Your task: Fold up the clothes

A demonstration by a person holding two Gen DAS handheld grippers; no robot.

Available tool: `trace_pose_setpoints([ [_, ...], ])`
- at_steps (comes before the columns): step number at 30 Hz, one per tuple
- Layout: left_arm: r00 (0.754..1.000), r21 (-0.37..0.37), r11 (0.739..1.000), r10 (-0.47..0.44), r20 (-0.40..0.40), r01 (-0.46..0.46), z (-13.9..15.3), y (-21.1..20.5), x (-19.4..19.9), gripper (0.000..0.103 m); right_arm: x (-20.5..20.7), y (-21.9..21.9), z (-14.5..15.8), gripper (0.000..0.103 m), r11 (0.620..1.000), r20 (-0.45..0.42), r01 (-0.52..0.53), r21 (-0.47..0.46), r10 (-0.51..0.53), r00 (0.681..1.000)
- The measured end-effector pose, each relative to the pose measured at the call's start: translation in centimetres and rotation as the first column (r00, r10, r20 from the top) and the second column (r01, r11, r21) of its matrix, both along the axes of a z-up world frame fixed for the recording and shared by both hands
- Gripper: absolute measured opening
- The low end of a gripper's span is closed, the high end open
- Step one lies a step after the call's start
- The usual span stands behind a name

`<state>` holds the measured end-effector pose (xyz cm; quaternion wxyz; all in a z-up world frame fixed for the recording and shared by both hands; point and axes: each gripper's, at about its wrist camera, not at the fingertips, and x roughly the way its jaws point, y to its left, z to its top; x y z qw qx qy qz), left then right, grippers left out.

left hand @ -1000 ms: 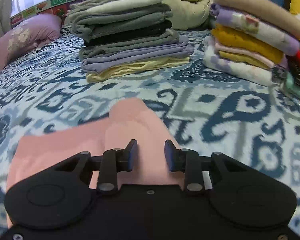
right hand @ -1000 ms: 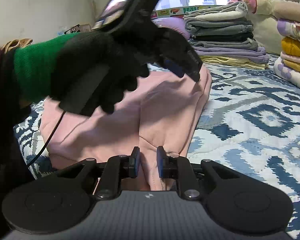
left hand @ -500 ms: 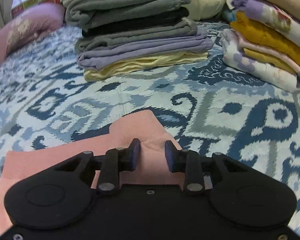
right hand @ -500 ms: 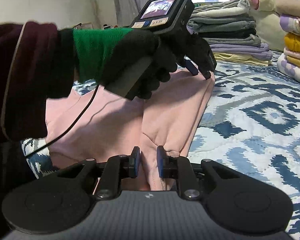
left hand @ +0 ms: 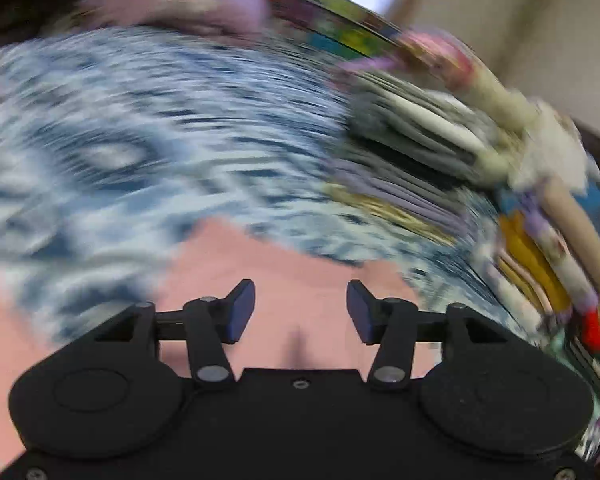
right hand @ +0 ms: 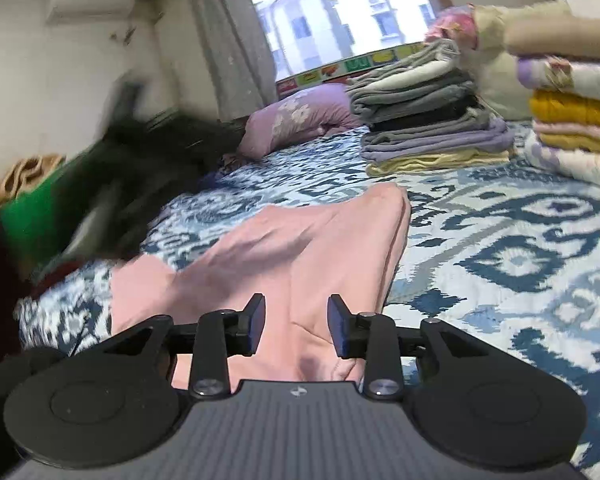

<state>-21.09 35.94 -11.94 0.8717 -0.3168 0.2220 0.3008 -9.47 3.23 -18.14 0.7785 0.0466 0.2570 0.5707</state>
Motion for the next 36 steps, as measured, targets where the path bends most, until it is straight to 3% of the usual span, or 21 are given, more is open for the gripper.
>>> trace_pose_setpoints([
  [2, 0.993, -0.03, 0.993, 0.117, 0.012, -0.117, -0.7, 0.5, -4.5, 0.055, 0.6, -0.2, 0.0, 0.039, 1.0, -0.058, 0.018, 0.021, -0.017, 0.998],
  [6, 0.939, -0.028, 0.939, 0.342, -0.015, -0.343, -2.4, 2.3, -11.6, 0.055, 3.0, -1.5, -0.4, 0.043, 0.985, -0.234, 0.151, 0.087, -0.128, 0.964],
  [9, 0.899, -0.091, 0.896, 0.437, 0.006, -0.435, -3.0, 4.3, -15.2, 0.055, 4.9, -2.3, -1.4, 0.046, 0.961, -0.377, 0.258, 0.103, -0.202, 0.904],
  [13, 0.837, -0.2, 0.824, 0.546, 0.029, -0.531, -4.3, 6.0, -19.6, 0.055, 5.3, -2.4, -2.0, 0.046, 0.943, -0.451, 0.314, 0.112, -0.233, 0.862],
  [16, 0.826, -0.255, 0.804, 0.563, 0.035, -0.537, -5.4, 6.5, -21.0, 0.055, 4.8, -1.6, -1.7, 0.047, 0.947, -0.45, 0.299, 0.116, -0.218, 0.866],
  [24, 0.848, -0.314, 0.845, 0.5, 0.175, -0.433, -7.5, 7.3, -20.4, 0.05, 2.7, 0.9, -0.5, 0.049, 0.978, -0.372, 0.186, 0.094, -0.139, 0.918],
  [27, 0.843, -0.345, 0.845, 0.494, 0.211, -0.409, -8.2, 8.7, -19.6, 0.038, 2.4, 0.8, -0.4, 0.05, 0.981, -0.359, 0.172, 0.085, -0.13, 0.924],
  [31, 0.807, -0.426, 0.806, 0.539, 0.242, -0.411, -9.8, 10.5, -19.8, 0.024, 2.5, 0.3, -0.5, 0.052, 0.981, -0.369, 0.177, 0.079, -0.137, 0.919],
  [33, 0.791, -0.457, 0.794, 0.552, 0.263, -0.402, -10.1, 10.9, -20.0, 0.012, 2.5, 0.0, -0.5, 0.053, 0.98, -0.37, 0.18, 0.078, -0.14, 0.918],
  [34, 0.789, -0.459, 0.795, 0.55, 0.272, -0.396, -9.9, 11.0, -20.1, 0.008, 2.5, -0.2, -0.5, 0.053, 0.98, -0.37, 0.182, 0.077, -0.141, 0.918],
  [36, 0.801, -0.422, 0.828, 0.513, 0.308, -0.368, -8.8, 10.3, -19.9, 0.004, 2.5, -0.4, -0.6, 0.053, 0.98, -0.372, 0.185, 0.076, -0.144, 0.917],
])
